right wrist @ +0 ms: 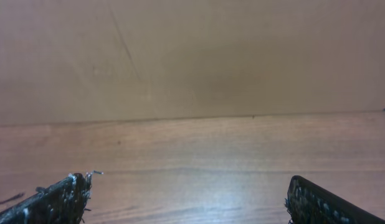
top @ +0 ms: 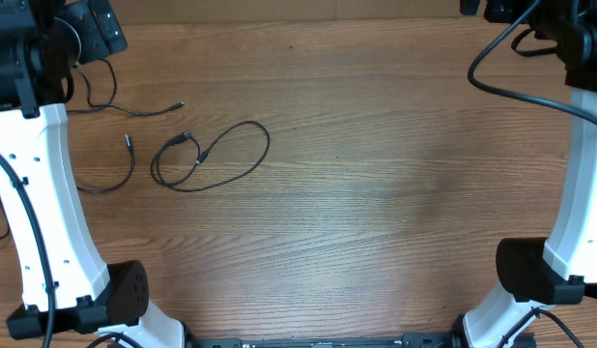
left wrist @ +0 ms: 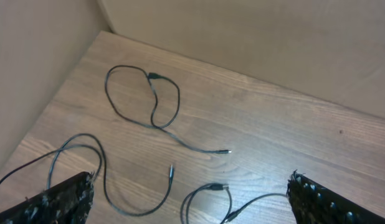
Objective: Untangle cables
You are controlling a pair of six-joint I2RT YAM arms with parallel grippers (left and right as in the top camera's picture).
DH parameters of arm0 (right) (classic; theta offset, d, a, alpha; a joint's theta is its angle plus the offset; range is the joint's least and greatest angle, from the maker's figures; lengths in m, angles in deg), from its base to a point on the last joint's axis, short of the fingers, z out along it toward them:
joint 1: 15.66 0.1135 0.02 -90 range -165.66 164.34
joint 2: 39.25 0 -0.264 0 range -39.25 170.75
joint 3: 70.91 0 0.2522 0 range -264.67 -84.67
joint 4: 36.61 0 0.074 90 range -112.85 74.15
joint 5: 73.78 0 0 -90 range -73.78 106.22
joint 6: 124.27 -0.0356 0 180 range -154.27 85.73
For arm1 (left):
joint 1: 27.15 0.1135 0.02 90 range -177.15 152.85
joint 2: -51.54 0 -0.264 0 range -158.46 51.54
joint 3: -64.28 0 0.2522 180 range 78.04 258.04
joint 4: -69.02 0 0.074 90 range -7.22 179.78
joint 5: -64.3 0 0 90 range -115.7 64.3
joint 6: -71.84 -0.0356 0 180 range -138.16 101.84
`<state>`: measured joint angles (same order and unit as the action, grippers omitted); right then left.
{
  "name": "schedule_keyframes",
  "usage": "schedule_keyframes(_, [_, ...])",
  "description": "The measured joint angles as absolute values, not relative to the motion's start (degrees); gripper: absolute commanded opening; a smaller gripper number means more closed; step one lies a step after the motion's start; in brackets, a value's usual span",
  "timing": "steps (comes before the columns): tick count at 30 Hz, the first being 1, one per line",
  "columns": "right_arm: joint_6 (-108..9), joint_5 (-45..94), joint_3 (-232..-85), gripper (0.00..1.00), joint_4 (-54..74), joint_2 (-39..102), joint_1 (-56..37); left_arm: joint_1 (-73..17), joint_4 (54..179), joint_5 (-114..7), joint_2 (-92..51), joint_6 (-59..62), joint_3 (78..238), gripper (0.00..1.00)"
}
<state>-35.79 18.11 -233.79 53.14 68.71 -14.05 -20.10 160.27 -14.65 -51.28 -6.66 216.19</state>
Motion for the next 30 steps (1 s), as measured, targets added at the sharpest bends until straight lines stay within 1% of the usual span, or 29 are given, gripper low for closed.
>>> schedule_keyframes(3, [-35.7, 18.1, -233.7, 1.00, 50.7, 69.0, -14.1, -20.5, 160.8, -13.6, -49.8, -6.3, 214.5, 1.00])
schedule_keyframes(6, [-35.7, 18.1, -233.7, 1.00, 48.1, 69.0, -14.1, -21.2, 159.3, -12.4, -46.1, -5.9, 208.1, 1.00])
schedule_keyframes(10, [-35.7, 18.1, -233.7, 1.00, 45.9, 69.0, -14.1, -21.6, 152.8, -9.9, -37.0, -4.5, 192.4, 1.00])
schedule_keyframes(16, [-35.7, 18.0, -233.7, 1.00, 44.5, 69.0, -14.1, -21.6, 136.5, -8.9, -16.4, -3.7, 164.4, 1.00])
schedule_keyframes(19, [-35.7, 18.1, -233.7, 1.00, 44.1, 69.0, -14.1, -21.6, 132.5, -8.4, -7.1, -3.5, 153.8, 0.99])
schedule_keyframes(23, [-35.7, 18.1, -233.7, 1.00, 43.7, 69.0, -14.1, -21.6, 132.4, -8.2, -2.3, -3.5, 147.2, 1.00])
schedule_keyframes(30, [-35.7, 18.1, -233.7, 1.00, 44.0, 69.0, -14.1, -21.6, 132.6, -8.1, -2.9, -3.5, 145.8, 1.00])
